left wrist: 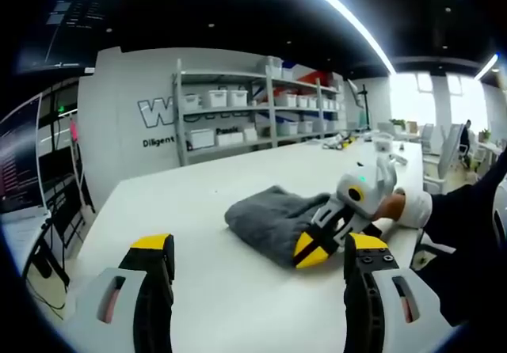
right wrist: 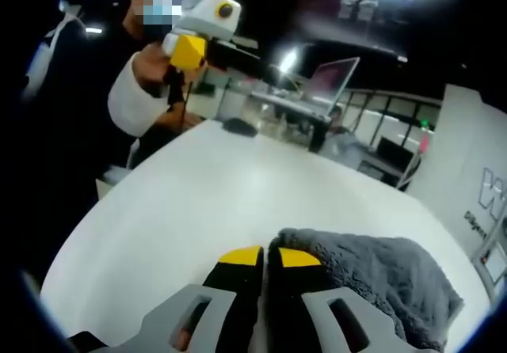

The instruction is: Open the folded towel by lifting each exposed corner and separating the folded layers until the towel lies flat within the target outline without major curled edges

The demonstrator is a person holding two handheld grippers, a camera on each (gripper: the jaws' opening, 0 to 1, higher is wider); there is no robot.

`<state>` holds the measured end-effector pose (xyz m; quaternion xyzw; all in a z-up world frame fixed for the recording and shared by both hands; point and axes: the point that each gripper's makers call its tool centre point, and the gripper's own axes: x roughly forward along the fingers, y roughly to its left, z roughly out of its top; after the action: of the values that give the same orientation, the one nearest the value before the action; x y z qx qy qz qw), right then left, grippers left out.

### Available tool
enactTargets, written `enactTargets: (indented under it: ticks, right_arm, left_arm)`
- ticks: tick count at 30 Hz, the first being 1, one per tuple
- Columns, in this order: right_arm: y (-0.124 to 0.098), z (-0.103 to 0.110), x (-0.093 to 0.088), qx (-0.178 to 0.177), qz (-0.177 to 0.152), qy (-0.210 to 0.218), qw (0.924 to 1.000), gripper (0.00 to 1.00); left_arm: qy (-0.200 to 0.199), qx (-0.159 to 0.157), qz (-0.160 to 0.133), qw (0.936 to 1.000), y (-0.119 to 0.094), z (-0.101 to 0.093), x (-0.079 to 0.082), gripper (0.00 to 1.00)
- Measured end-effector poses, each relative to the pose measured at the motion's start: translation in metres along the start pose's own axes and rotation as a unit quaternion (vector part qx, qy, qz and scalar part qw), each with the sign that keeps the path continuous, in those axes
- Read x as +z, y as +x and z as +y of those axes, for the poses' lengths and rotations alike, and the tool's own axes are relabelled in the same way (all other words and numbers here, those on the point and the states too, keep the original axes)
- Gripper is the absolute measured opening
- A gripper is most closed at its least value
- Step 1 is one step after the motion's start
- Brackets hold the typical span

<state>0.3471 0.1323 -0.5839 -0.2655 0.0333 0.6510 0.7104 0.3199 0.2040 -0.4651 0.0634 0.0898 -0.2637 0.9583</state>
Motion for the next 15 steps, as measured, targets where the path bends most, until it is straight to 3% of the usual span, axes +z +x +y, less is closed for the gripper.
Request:
enactTargets:
  ticks: [15]
  right_arm:
    - [-0.006, 0.012, 0.004, 0.026, -0.005, -0.005, 0.9996, 0.03]
  left_arm:
    - [0.0, 0.003, 0.004, 1.0, 0.001, 0.001, -0.004, 0.87]
